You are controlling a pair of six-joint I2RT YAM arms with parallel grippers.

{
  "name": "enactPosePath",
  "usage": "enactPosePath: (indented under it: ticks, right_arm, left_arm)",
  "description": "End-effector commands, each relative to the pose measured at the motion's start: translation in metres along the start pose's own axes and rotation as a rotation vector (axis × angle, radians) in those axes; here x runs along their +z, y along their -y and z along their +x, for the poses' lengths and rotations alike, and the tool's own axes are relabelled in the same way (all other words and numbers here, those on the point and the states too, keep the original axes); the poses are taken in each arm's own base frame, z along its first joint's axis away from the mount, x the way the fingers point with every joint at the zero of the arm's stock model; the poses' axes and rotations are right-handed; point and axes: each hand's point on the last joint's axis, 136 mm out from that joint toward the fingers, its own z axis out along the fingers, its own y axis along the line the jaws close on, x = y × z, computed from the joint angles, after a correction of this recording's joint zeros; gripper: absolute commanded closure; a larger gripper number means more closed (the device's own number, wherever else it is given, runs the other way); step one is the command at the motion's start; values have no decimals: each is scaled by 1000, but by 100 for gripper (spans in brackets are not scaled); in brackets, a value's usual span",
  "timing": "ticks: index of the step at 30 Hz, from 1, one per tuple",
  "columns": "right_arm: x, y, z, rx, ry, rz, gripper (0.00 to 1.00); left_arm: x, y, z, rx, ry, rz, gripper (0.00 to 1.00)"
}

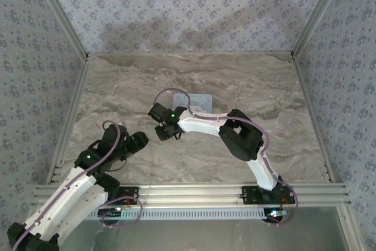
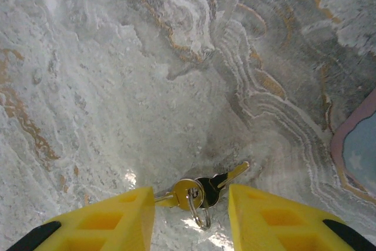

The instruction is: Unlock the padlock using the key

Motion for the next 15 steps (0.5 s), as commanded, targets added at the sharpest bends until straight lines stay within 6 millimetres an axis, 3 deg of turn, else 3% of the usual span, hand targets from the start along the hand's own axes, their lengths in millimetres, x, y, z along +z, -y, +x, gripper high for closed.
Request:
enactPosePath:
  ticks: [1, 10, 15]
  right_arm:
    - [7, 4, 7, -19, -32, 40, 61]
    - [15, 8, 5, -30, -32, 73, 66]
    - [20, 8, 9, -41, -50, 85, 82]
  left_arm:
    - [0, -6, 2, -27, -1, -18, 28]
    - [1, -10, 5, -49, 2, -12, 28]
    - [-1, -16, 7, -53, 4, -24, 27]
